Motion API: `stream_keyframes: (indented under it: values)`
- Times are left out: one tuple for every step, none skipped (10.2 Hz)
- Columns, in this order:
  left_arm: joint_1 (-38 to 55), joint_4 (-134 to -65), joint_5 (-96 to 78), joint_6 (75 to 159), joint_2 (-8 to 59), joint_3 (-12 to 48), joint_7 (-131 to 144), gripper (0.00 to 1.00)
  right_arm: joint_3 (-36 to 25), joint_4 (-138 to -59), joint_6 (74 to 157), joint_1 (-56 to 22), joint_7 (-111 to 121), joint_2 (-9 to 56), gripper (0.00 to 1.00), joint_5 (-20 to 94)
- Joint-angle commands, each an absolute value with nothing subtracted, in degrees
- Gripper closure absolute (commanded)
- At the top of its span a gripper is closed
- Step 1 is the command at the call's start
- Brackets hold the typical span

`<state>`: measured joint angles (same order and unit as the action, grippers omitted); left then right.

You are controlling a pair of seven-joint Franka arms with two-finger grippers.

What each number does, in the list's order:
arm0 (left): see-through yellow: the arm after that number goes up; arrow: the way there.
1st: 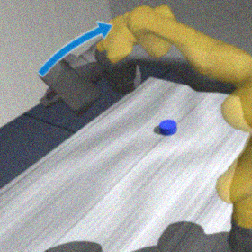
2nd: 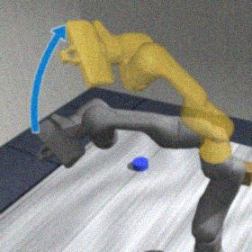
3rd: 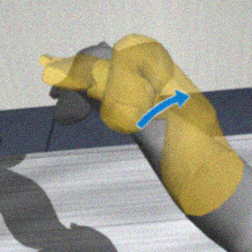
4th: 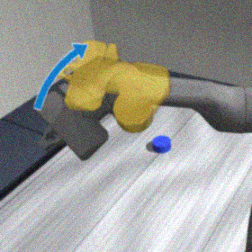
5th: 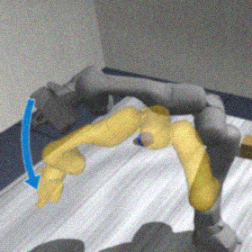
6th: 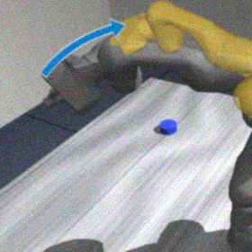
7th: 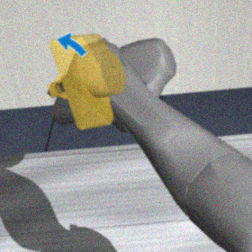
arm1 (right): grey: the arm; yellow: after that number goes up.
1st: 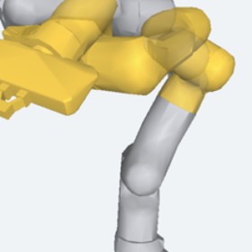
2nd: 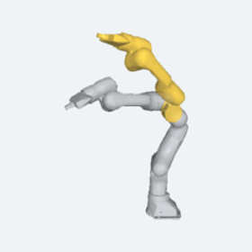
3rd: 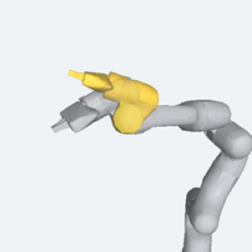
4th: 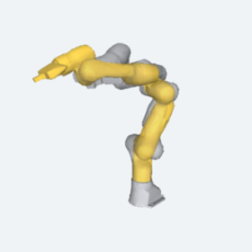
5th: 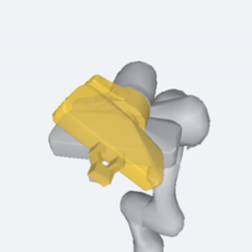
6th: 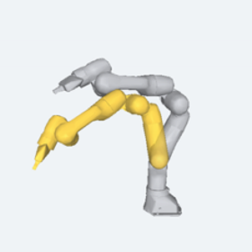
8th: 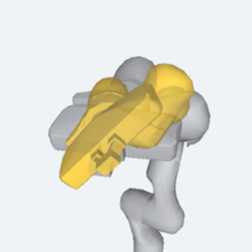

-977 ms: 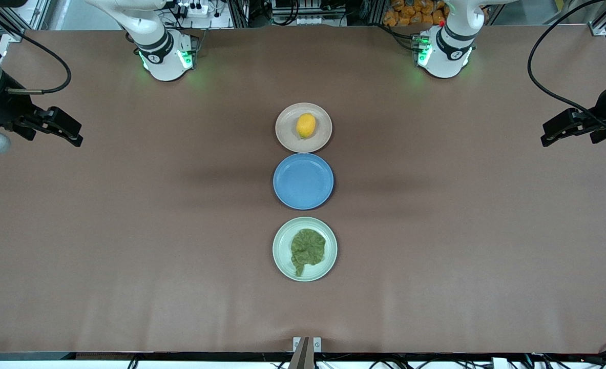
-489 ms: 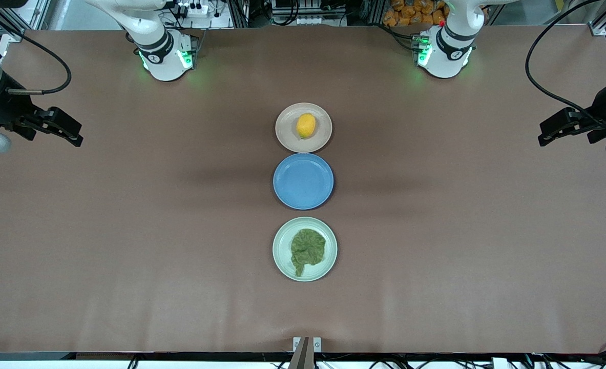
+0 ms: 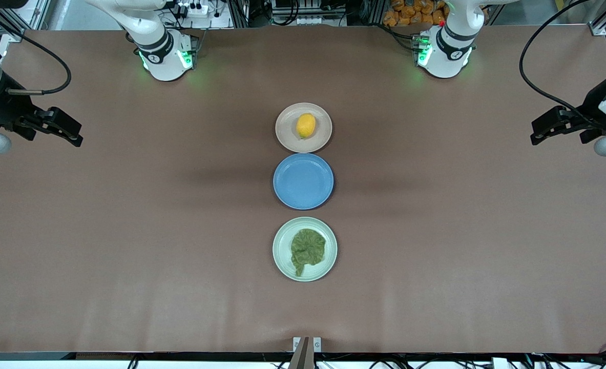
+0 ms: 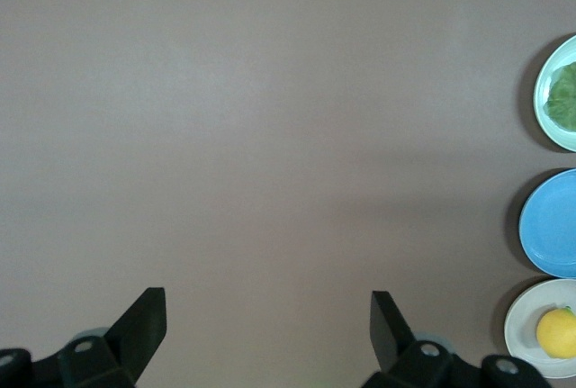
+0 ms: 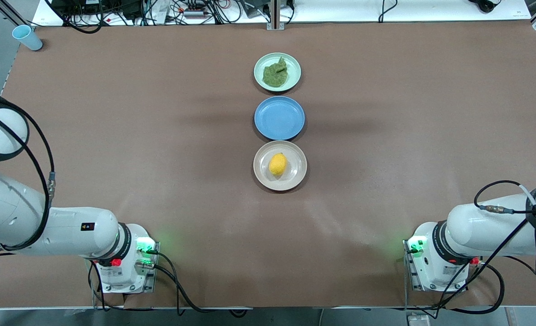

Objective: Place lemon and lettuce in plates

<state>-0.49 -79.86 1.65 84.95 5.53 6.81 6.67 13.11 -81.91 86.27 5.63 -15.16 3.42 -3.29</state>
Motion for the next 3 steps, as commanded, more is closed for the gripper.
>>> stream_keyframes:
  values:
    - [-0.4, -80.3, 0.8, 84.7, 4.6, 6.9, 5.9, 0.00, 13.6, -82.8, 86.3, 6.5, -13.5, 2.4, 0.00, -2.2]
    - [-0.4, -80.0, 0.8, 84.7, 4.6, 6.9, 6.1, 0.00, 13.6, -82.8, 86.3, 6.6, -11.3, 2.4, 0.00, -2.2]
    - [-0.4, -80.0, 0.8, 84.7, 4.6, 6.9, 5.7, 0.00, 13.5, -82.8, 86.6, 6.7, -9.1, 2.4, 0.00, -2.2]
